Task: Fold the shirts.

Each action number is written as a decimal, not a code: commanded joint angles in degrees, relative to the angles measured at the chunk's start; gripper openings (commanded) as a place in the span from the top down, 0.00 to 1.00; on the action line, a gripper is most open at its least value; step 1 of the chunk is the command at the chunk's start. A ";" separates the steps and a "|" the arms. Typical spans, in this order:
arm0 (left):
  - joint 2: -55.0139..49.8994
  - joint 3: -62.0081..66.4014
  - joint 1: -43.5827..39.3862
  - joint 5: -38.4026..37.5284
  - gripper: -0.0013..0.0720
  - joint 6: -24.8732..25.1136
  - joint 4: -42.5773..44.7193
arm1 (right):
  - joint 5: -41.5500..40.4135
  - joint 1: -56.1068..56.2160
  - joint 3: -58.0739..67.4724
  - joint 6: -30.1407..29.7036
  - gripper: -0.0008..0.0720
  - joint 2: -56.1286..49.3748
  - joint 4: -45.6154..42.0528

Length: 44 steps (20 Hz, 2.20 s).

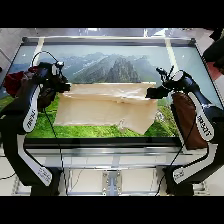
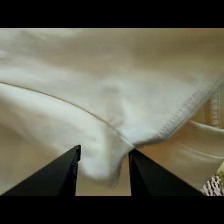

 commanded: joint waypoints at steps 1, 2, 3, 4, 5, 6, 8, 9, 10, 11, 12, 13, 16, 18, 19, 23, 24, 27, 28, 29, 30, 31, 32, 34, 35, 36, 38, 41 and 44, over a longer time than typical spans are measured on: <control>3.39 -0.02 0.07 -2.43 0.47 0.07 -0.70 | 7.98 0.00 3.61 1.14 0.51 1.27 -0.79; 5.99 -0.02 0.44 -3.32 0.47 0.07 -0.50 | 11.45 0.00 5.68 1.16 0.51 2.73 -3.19; 9.31 -0.04 1.05 -4.11 0.47 0.13 0.15 | 14.91 -0.33 7.41 1.25 0.51 4.94 -6.40; 12.63 -0.09 2.05 -4.17 0.47 0.11 0.59 | 16.90 -1.03 7.96 1.25 0.51 7.69 -9.57; 16.39 -0.59 3.67 -4.11 0.47 0.11 0.55 | 18.67 -2.36 7.80 1.25 0.51 10.93 -12.46; 20.13 -2.32 5.64 -4.11 0.47 0.07 0.52 | 20.31 -4.17 7.10 1.27 0.51 13.86 -13.75; 29.35 -12.35 11.15 -2.86 0.47 0.00 -0.63 | 20.50 -9.25 0.79 1.25 0.51 20.79 -12.39; 34.88 -21.40 14.75 -0.02 0.47 -0.44 -3.04 | 18.47 -12.02 -5.42 1.25 0.51 24.70 -10.10; 39.98 -30.73 18.10 3.89 0.47 -2.34 -5.62 | 15.13 -14.29 -12.61 1.22 0.51 28.39 -6.49; 45.00 -40.68 21.11 8.50 0.47 -3.89 -8.90 | 10.64 -16.20 -21.14 1.22 0.50 32.09 -1.38; 49.90 -50.71 23.85 13.07 0.47 -5.38 -13.22 | 6.67 -17.27 -29.31 1.20 0.39 35.06 4.52; 54.01 -59.10 26.14 16.55 0.47 -7.41 -19.02 | 4.20 -17.53 -35.60 1.03 0.28 36.70 9.35; 58.60 -73.00 31.23 20.68 0.47 -7.91 -37.40 | 3.39 -17.42 -45.79 -2.16 0.28 36.85 21.31; 56.33 -75.41 32.98 21.00 0.47 -2.82 -44.46 | 3.39 -17.42 -47.41 -4.35 0.29 36.85 25.09; 54.36 -75.45 33.24 20.83 0.47 -1.33 -46.47 | 3.41 -17.42 -47.32 -4.37 0.29 36.87 25.75; 46.97 -75.45 33.29 21.49 0.47 4.48 -58.25 | 4.55 -17.42 -47.23 -5.88 0.29 36.87 28.15; 45.97 -75.45 33.29 22.21 0.47 6.58 -60.67 | 5.42 -17.42 -47.23 -5.88 0.29 36.87 28.17; 44.41 -75.45 33.22 25.38 0.47 7.91 -62.71 | 7.78 -17.42 -47.23 -5.88 0.29 36.87 28.28; 44.00 -75.45 33.22 25.88 0.47 7.91 -62.71 | 7.91 -17.42 -47.23 -5.88 0.29 36.87 28.46; 43.43 -75.45 33.22 26.23 0.47 7.91 -62.71 | 7.89 -17.42 -47.23 -5.88 0.29 36.87 28.72; 42.82 -75.45 33.20 26.49 0.47 7.91 -62.71 | 7.89 -17.42 -47.23 -5.88 0.29 36.87 29.09; 42.21 -75.45 33.20 26.71 0.47 7.91 -62.73 | 7.91 -17.42 -47.23 -5.88 0.29 36.87 29.42; 41.51 -75.45 33.20 27.10 0.47 7.91 -62.82 | 7.93 -17.42 -47.23 -5.86 0.29 36.87 29.42; 40.57 -75.43 33.18 27.56 0.52 7.91 -63.08 | 7.96 -17.42 -47.23 -5.84 0.29 36.87 29.40; 40.39 -75.41 33.18 27.85 0.56 7.91 -63.23 | 7.96 -17.42 -47.23 -5.84 0.29 36.87 29.33; 40.28 -75.38 33.18 28.24 0.74 7.93 -63.58 | 7.96 -17.42 -47.23 -5.84 0.29 36.87 29.14; 40.30 -75.32 33.18 29.05 0.97 8.11 -64.00 | 8.48 -17.42 -47.23 -5.77 0.29 36.87 27.12; 40.30 -75.21 33.18 28.96 0.96 10.64 -66.58 | 8.83 -17.42 -47.69 -3.50 0.29 36.87 17.70; 40.30 -75.21 33.18 28.96 0.97 13.46 -70.49 | 3.58 -16.81 -51.91 -0.81 0.29 36.85 15.63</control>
